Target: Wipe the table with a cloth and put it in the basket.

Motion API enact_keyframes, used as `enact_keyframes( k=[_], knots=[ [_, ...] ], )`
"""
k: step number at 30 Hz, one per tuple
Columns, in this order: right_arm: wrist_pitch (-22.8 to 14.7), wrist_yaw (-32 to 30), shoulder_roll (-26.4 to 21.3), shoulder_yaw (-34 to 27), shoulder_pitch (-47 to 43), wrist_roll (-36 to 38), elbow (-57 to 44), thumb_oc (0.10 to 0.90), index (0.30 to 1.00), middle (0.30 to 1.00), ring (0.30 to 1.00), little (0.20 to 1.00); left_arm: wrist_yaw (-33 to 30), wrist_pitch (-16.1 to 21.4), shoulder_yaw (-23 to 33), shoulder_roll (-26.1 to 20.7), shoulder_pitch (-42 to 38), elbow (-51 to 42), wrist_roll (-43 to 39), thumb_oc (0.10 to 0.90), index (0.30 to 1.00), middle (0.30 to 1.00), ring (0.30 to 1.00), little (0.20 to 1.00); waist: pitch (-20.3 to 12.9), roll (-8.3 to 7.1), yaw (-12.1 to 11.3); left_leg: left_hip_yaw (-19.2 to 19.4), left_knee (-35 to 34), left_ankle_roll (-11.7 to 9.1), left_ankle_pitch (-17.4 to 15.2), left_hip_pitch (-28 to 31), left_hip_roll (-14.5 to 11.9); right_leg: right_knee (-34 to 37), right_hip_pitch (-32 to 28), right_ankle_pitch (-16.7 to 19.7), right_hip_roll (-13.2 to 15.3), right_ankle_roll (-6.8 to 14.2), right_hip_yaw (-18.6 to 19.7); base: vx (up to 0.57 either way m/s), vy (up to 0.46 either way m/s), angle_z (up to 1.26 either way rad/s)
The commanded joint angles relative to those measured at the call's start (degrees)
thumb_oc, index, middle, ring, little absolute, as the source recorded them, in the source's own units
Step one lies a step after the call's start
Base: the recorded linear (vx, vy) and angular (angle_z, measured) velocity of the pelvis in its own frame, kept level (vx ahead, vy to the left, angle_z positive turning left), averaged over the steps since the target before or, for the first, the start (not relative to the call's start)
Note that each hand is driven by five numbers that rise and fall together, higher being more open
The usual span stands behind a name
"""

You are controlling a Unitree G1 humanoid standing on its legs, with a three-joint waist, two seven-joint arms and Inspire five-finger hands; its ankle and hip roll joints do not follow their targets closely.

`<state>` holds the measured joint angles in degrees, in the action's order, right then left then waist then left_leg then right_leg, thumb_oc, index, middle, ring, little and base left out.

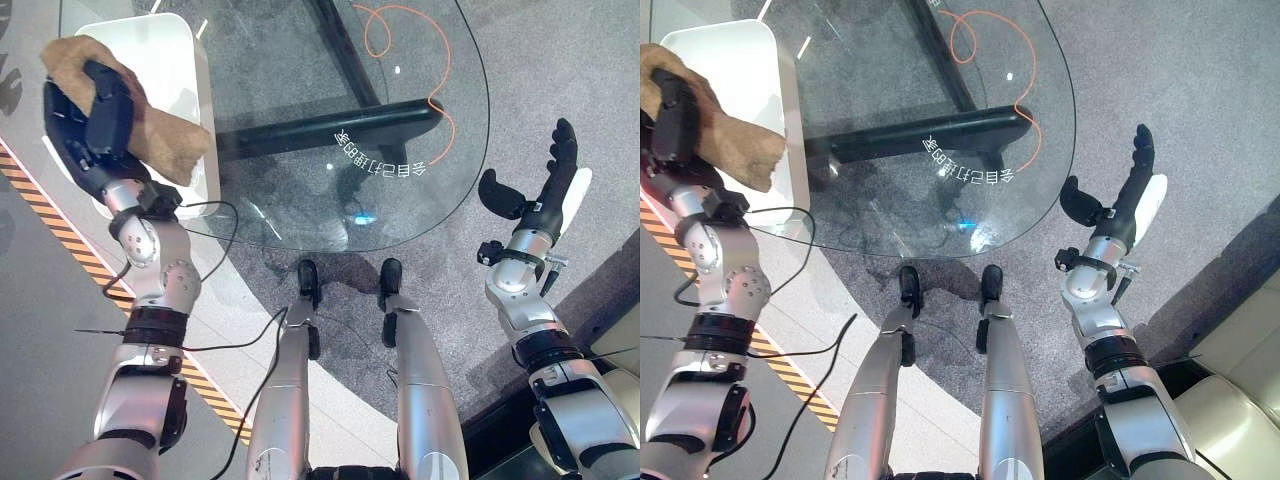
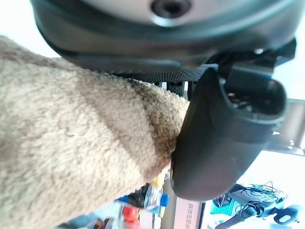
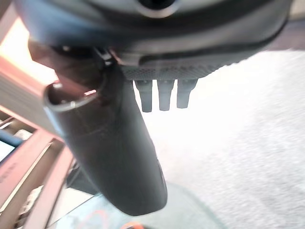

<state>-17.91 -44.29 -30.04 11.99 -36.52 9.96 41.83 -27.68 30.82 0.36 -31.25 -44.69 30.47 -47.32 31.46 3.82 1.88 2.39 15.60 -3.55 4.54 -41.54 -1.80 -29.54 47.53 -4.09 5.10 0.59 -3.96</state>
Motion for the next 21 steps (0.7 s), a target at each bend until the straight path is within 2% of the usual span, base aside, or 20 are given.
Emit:
enact_keyframes(
  k=[1, 4, 8, 13, 21],
  knots=[
    [-5.5, -4.66, -4.58, 0.83, -1.03, 2.67, -1.15, 0.8, 0.9, 0.9, 0.9, 0.9, -3.54, 7.76, 2.36, -9.0, -7.5, -1.39, 5.95, 0.1, 0.3, 0.3, 0.3, 0.2, -1.67, 0.24, 0.24, 2.36, 5.08, 1.06, -6.28, -0.24, 2.51, 1.51, -2.36, -3.79, -2.46, 0.11, -3.16, 0.0, 0.0, 0.0],
    [-7.67, -3.59, -4.81, 1.18, -0.96, 4.5, 5.66, 0.8, 0.9, 0.9, 0.9, 0.9, -7.28, 5.74, -0.42, -12.9, -11.27, 3.96, 8.32, 0.1, 0.3, 0.3, 0.3, 0.2, -1.67, 0.2, 0.53, 2.53, 5.64, 1.2, -6.6, -1.03, 2.2, 1.41, -1.7, -3.79, -2.61, 0.02, -3.06, 0.0, 0.0, 0.0],
    [-9.0, -3.07, -4.53, 1.49, -1.38, 5.14, 11.0, 0.8, 0.9, 0.9, 0.9, 0.9, -10.78, 3.8, -3.89, -15.41, -14.22, 9.37, 10.56, 0.1, 0.3, 0.3, 0.3, 0.2, -1.67, -0.17, 0.63, 2.34, 6.19, 1.36, -6.92, -1.7, 2.11, 1.34, -1.15, -3.65, -2.94, 0.01, -2.86, 0.0, 0.0, 0.0],
    [-9.12, -1.52, -4.18, 1.8, -2.04, 6.62, 16.33, 0.8, 0.9, 0.9, 0.9, 0.9, -14.37, -0.93, -8.03, -17.53, -17.81, 15.04, 16.08, 0.1, 0.3, 0.3, 0.3, 0.2, -1.67, -0.47, 0.84, 2.35, 6.39, 1.47, -6.9, -2.37, 1.96, 1.35, -0.62, -3.44, -3.31, 0.03, -2.81, 0.0, 0.0, 0.0],
    [-6.82, -0.43, -3.57, 3.04, -1.92, 6.46, 20.75, 0.8, 0.9, 0.9, 0.9, 0.9, -17.76, -8.8, -13.49, -18.71, -22.17, 21.05, 22.31, 0.1, 0.3, 0.3, 0.3, 0.2, -1.67, -1.16, 1.38, 2.46, 6.67, 1.49, -6.85, -3.52, 1.61, 1.32, 0.43, -3.06, -3.69, 0.15, -2.66, 0.0, 0.012, 0.0]
  ],
)
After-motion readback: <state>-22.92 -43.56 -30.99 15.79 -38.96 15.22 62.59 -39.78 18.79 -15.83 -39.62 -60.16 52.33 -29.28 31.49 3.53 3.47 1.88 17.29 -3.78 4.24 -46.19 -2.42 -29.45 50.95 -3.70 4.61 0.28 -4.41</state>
